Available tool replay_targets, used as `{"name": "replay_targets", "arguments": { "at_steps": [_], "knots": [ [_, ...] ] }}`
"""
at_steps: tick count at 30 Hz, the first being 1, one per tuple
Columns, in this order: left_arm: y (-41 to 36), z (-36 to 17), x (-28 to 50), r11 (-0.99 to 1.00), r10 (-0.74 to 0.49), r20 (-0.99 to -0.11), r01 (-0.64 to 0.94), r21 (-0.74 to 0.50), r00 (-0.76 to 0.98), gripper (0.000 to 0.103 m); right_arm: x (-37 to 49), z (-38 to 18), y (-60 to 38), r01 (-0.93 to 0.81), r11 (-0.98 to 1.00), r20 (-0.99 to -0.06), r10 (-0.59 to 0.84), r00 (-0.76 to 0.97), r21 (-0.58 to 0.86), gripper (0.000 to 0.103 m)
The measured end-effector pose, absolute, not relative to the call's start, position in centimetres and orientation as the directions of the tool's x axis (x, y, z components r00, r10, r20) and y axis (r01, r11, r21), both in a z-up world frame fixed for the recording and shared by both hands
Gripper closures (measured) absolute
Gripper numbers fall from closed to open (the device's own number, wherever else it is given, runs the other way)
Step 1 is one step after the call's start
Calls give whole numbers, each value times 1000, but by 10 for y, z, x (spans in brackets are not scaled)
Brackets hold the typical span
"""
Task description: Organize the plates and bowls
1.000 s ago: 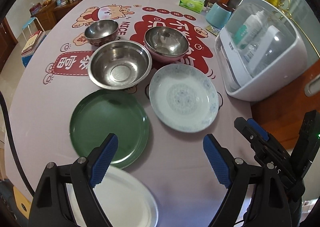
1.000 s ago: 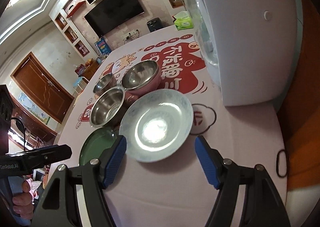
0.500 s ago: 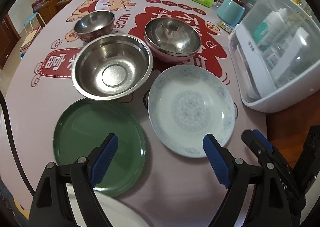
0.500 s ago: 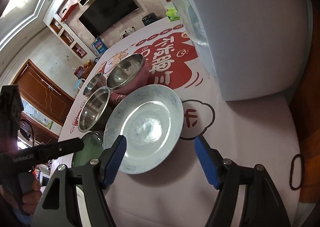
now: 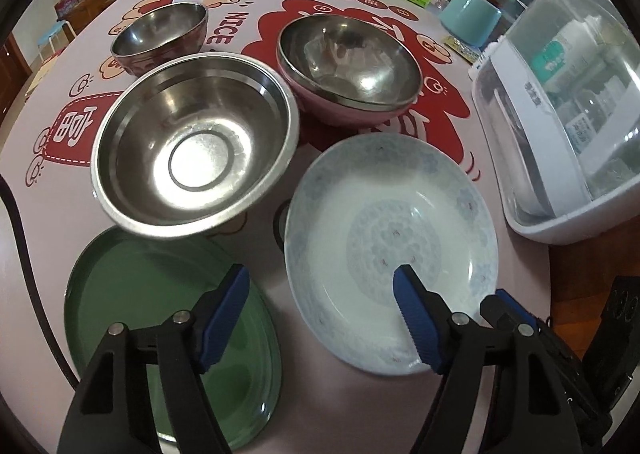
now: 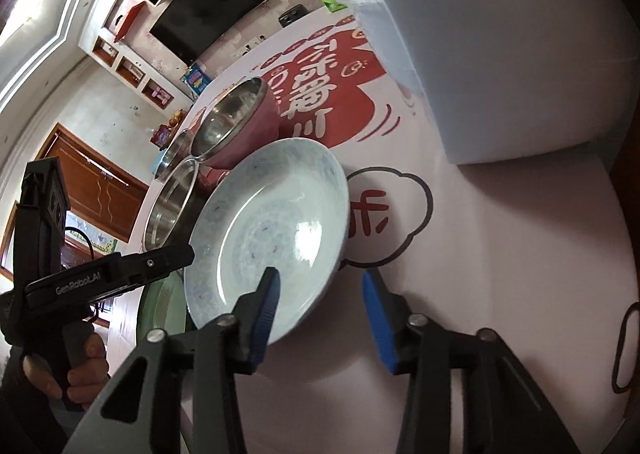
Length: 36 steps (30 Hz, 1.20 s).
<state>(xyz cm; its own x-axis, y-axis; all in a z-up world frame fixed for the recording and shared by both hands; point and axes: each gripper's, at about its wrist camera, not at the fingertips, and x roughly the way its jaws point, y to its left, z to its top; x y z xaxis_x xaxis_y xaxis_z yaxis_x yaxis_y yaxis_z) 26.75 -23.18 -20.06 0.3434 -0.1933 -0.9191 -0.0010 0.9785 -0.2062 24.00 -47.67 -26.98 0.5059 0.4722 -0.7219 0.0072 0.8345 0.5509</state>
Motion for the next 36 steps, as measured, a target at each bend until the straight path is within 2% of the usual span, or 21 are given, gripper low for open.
{"name": "replay_targets", "arguments": {
  "at_steps": [2, 4, 8, 12, 17, 19, 23, 36],
  "knots": [
    [-230, -205, 272, 977, -199, -918, -6, -214, 343, 35, 239, -272, -477, 20, 823, -716, 482, 505, 568, 70],
    [-227, -210, 275, 975, -205, -917, -9, -221, 342, 45, 239, -275, -478, 28, 812, -712, 493, 500, 583, 75],
    [-223, -217, 279, 972, -213, -918, -19, -232, 334, 50, 240, -276, -476, 28, 808, -710, 500, 496, 588, 83],
    [-223, -223, 282, 970, -226, -917, -16, -244, 328, 64, 240, -276, -473, 26, 808, -710, 501, 495, 588, 85],
    [-223, -227, 283, 966, -241, -918, -14, -258, 315, 69, 242, -277, -472, 36, 811, -716, 494, 494, 584, 89],
    [-224, -230, 285, 964, -248, -917, -10, -264, 311, 77, 242, -277, -472, 38, 810, -716, 495, 492, 586, 89],
    [-227, -235, 287, 962, -258, -918, -11, -274, 300, 80, 243, -277, -473, 39, 808, -715, 497, 492, 588, 89],
    [-231, -235, 285, 968, -234, -918, -12, -251, 321, 80, 246, -287, -478, 59, 772, -691, 529, 492, 633, 89]
  ]
}}
